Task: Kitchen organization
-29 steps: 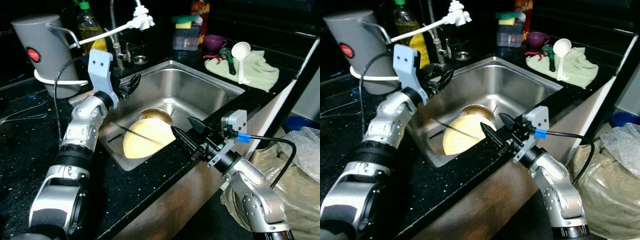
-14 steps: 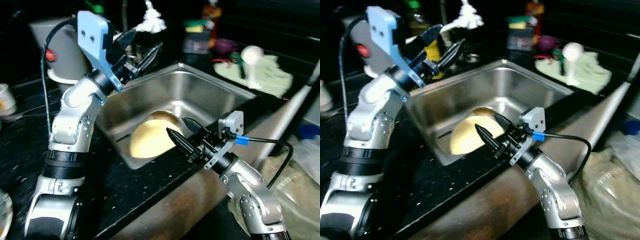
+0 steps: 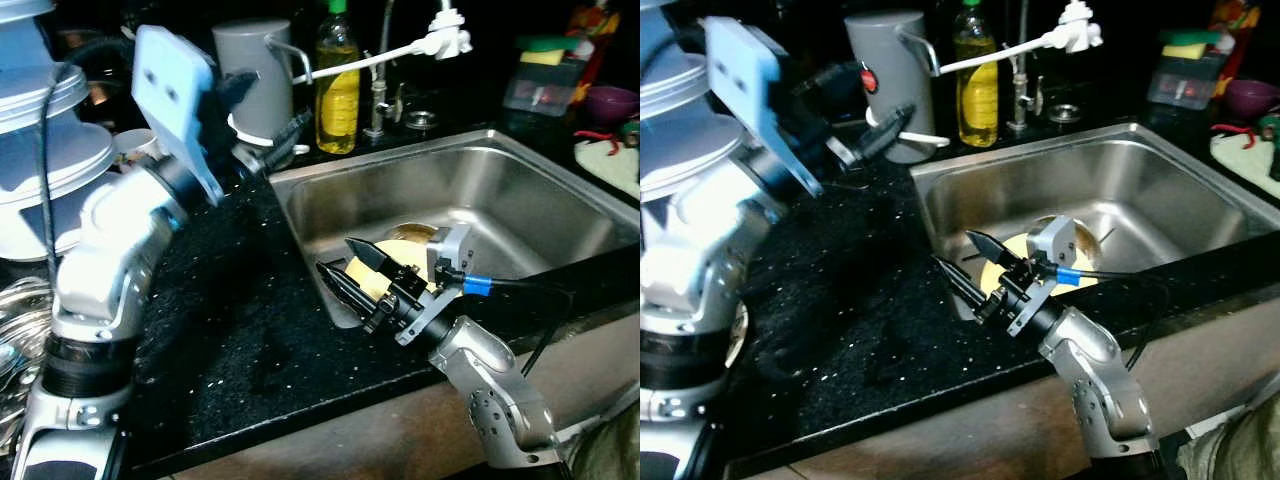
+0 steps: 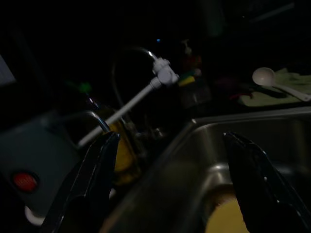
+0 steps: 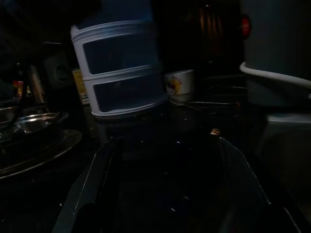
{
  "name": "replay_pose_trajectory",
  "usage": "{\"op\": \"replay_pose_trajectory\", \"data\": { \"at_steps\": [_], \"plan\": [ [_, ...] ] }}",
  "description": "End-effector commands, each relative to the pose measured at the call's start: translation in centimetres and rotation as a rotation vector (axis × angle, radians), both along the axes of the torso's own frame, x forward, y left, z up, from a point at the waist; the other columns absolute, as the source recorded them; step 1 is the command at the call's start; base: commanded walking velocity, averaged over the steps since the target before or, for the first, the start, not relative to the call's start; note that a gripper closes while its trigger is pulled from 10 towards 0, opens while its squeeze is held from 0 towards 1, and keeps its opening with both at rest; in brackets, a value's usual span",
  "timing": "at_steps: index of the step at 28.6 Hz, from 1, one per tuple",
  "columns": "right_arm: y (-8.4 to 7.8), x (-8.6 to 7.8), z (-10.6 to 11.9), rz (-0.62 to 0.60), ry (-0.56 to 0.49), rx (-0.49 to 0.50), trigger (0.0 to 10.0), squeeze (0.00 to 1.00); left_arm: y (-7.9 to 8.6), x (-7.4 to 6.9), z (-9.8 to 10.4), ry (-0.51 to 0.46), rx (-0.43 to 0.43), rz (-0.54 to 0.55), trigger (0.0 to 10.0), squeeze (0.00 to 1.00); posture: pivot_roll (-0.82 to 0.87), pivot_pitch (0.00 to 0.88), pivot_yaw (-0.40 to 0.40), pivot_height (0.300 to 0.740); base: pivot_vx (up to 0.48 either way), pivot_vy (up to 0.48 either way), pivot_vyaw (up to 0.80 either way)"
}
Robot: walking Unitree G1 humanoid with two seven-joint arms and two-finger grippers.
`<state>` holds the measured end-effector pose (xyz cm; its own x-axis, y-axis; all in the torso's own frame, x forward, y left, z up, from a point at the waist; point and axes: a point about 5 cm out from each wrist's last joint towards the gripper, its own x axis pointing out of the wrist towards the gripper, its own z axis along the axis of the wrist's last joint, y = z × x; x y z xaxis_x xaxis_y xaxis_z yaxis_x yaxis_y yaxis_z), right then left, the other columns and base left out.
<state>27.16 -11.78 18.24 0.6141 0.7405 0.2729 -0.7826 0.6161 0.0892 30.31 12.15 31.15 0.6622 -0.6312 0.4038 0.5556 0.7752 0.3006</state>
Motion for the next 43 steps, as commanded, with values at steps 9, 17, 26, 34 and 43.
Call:
{"op": "replay_pose_trajectory", "data": {
  "at_steps": [9,17,26,34,43],
  "plan": [
    [0.1,-0.1,0.1,0.015,-0.006,0.036,10.0,0.0,-3.0,-1.0,-1.5,0.059,0.028,-0.068,10.0,0.0,-0.01,0.0,0.025,0.74,0.0,-0.317,0.78],
    [0.1,-0.1,0.3,0.022,-0.008,0.049,10.0,0.0,-3.8,-1.4,-1.5,0.055,0.024,-0.083,10.0,0.0,-0.01,0.0,0.023,0.74,0.0,0.0,0.78],
    [0.1,-0.2,0.3,0.038,-0.009,0.049,10.0,0.0,-3.7,-1.4,-1.4,0.05,0.035,-0.085,10.0,0.0,-0.01,0.0,0.024,0.74,0.0,0.0,0.78],
    [0.2,-0.1,0.1,0.044,0.011,0.028,10.0,0.0,-3.3,-1.5,-1.7,0.057,0.074,-0.08,10.0,0.0,-0.02,0.0,0.019,0.74,0.0,0.0,0.19],
    [0.1,-0.2,-0.1,0.063,0.02,0.011,10.0,0.0,-0.1,-0.7,-2.2,0.026,0.357,0.109,10.0,0.0,-0.01,0.0,0.014,0.74,0.0,0.0,0.0]
  ]
}}
